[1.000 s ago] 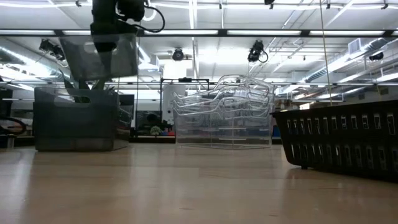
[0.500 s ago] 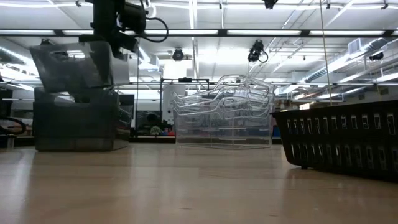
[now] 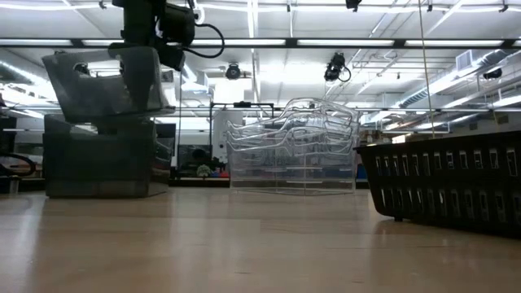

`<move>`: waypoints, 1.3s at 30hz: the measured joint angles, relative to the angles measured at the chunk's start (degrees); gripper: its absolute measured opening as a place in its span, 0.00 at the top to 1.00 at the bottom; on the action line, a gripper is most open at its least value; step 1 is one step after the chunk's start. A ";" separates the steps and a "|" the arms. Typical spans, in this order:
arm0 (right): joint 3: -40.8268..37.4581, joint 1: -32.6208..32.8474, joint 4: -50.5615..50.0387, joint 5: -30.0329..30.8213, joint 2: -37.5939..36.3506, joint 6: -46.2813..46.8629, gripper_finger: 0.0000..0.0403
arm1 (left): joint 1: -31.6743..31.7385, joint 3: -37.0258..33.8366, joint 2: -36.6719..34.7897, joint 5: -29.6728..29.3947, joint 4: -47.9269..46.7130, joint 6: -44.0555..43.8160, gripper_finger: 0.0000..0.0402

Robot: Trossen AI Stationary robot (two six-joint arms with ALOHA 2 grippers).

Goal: Stack baskets by color
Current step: Stack the bottom black bin on the top black bin, then stack the middle black basket on the top black basket

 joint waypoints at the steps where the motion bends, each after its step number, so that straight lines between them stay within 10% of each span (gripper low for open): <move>1: 0.00 0.00 0.00 0.00 0.00 -0.03 0.70 | -0.39 0.00 0.39 0.01 -0.49 -0.28 0.99; 16: 0.00 0.00 0.11 0.00 -0.02 -1.09 0.70 | -4.18 0.00 7.03 0.57 -5.41 -3.94 0.97; 29: 0.00 0.00 -0.04 -0.02 -0.02 -1.08 0.70 | -7.28 -0.02 7.32 -4.64 -4.61 -7.98 0.48; 39: 0.00 0.00 -4.87 -2.35 -0.03 -2.05 0.70 | -11.04 -0.02 -3.23 -3.26 6.27 -14.48 0.59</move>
